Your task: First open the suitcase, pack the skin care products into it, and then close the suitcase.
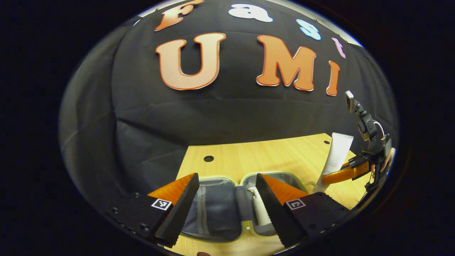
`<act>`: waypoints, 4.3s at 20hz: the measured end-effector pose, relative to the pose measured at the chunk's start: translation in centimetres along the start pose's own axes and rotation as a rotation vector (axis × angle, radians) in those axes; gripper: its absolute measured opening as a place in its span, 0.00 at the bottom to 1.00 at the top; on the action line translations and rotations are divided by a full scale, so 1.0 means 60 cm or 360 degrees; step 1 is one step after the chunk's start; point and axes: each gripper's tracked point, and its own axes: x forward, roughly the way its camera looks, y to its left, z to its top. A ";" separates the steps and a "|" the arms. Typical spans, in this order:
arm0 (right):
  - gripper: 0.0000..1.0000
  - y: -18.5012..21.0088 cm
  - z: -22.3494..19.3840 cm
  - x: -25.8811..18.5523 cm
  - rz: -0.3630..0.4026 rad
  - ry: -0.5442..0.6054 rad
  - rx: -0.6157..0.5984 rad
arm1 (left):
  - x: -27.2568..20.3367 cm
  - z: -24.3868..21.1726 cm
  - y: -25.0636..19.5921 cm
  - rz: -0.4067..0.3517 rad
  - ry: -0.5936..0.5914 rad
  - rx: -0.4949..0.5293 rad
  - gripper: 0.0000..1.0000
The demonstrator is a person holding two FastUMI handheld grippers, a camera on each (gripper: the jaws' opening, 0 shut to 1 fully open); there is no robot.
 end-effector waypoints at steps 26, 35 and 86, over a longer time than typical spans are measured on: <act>0.96 0.035 -0.072 0.158 -0.0100 0.0396 0.0262 | -0.079 -0.124 0.172 0.0332 0.0119 -0.0148 0.99; 0.95 0.101 0.002 0.066 0.0111 0.0001 0.0206 | -0.017 -0.137 0.301 0.0299 0.0026 -0.0469 1.00; 0.95 -0.239 0.152 -0.311 -0.0341 -0.0893 0.0125 | 0.027 0.123 -0.132 -0.0271 -0.0063 -0.0455 0.10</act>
